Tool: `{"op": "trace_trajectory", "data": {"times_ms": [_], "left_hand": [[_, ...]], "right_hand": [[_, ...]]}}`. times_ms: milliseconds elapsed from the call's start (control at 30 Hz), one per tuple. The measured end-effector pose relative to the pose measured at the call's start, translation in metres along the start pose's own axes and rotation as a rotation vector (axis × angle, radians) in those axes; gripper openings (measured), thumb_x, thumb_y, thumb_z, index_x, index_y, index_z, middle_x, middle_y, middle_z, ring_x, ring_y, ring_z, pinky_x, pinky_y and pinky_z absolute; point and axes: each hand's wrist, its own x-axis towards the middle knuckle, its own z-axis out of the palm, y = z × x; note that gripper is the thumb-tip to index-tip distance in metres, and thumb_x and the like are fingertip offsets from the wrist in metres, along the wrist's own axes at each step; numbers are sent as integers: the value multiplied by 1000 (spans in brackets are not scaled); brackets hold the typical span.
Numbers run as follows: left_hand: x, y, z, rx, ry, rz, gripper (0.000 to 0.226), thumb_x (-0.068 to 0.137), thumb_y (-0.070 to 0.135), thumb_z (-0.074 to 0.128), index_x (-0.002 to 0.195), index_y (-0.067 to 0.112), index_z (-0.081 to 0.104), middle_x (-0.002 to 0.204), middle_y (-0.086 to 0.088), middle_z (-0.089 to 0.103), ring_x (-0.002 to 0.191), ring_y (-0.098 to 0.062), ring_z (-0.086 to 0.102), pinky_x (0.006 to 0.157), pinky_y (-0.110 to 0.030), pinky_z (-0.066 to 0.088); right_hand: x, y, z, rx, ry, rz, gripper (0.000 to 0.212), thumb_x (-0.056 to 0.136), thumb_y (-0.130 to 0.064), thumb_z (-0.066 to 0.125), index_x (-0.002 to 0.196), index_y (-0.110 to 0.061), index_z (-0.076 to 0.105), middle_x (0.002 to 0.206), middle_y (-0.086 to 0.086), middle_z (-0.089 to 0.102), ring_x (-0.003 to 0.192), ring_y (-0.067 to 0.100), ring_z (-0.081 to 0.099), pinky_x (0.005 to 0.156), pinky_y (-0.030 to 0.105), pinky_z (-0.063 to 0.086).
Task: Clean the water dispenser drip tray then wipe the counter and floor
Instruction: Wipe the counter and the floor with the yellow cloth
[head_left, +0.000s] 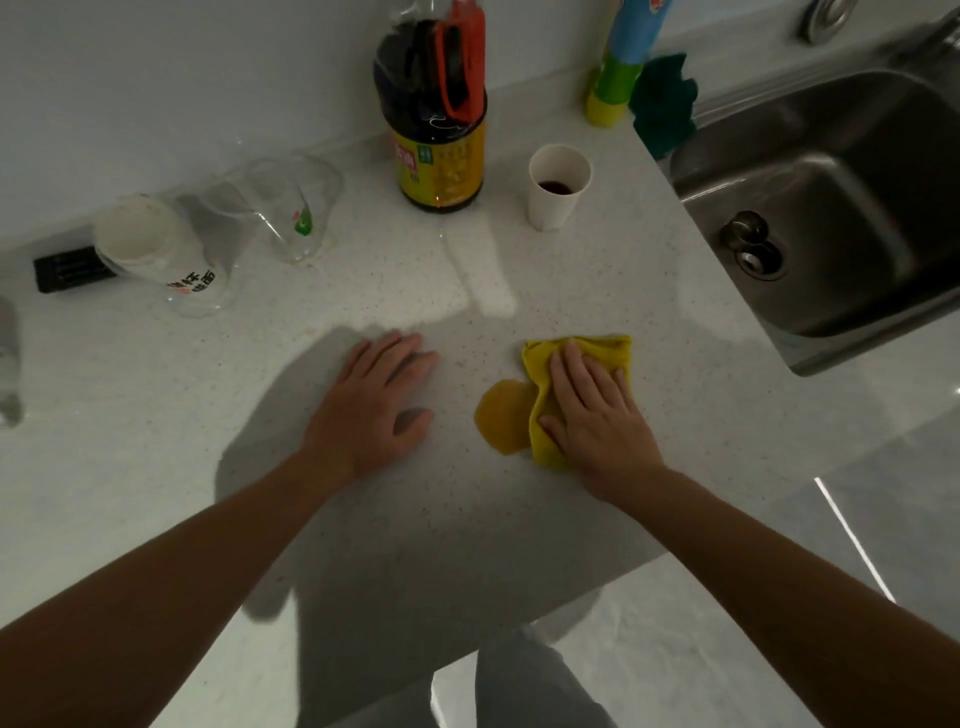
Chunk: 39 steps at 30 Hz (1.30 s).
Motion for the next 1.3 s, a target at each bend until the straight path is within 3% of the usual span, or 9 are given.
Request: {"op": "trace_trajectory", "data": {"times_ms": [200,300,600,733,833,933,1133,1200,1300], "left_hand": [[-6,-2,-4,-218,231,-140,52,90,26,55,137,6,62,142,-15,60,132,-31,53,115,-42,41],[-11,-3,-8,-202,262,-146,46,86,18,61,130,5,67,135,-14,64,124,-29,57,107,-39,46],[-79,-66,-28,31,30,-54,77,91,65,54,152,19,45,160,-11,44,149,-33,38,123,-52,29],[-83,-72,-31,75,-41,-59,85,91,71,48,158,20,36,167,-12,34,156,-34,26,126,-53,19],[-82,-70,-29,94,-53,-46,84,93,71,43,159,19,34,169,-12,29,157,-34,23,126,-55,17],[-83,-72,-27,112,-48,-33,84,94,70,43,159,17,34,170,-12,26,157,-34,20,126,-56,17],[-82,-76,-23,144,-45,-21,86,95,71,39,162,18,29,170,-12,24,158,-34,18,126,-56,16],[-81,-77,-22,148,-44,-27,87,95,73,38,162,19,28,170,-11,23,158,-33,17,127,-55,15],[-82,-75,-21,143,-31,-41,87,94,73,42,162,20,28,171,-10,23,159,-30,14,127,-54,14]], "right_hand": [[47,16,-16,-267,-102,-422,70,107,-53,11,165,-17,-4,173,9,-4,159,31,3,125,55,12],[35,19,-16,-295,-107,-458,68,108,-50,16,165,-17,1,173,10,-1,159,33,4,125,55,13],[-61,-69,20,7,-100,136,74,103,-57,7,164,-17,-4,172,9,-5,158,32,-4,126,59,8],[-54,-131,34,156,-60,495,77,102,-56,17,164,-12,5,171,17,8,157,40,11,122,61,9],[-22,-145,32,216,-6,601,79,103,-52,40,164,-8,13,170,21,12,155,43,15,121,65,11],[10,-141,30,225,5,628,82,103,-56,37,164,-11,7,172,18,5,157,39,8,121,64,7],[59,-107,15,106,12,460,77,104,-55,28,165,-15,1,172,15,1,158,36,6,122,60,4],[69,-90,6,36,23,312,76,105,-52,34,165,-13,7,172,16,7,157,37,11,122,59,6],[92,-57,-10,-75,-73,-15,78,101,-58,20,165,-17,-1,173,13,0,158,35,5,125,59,8]]}}
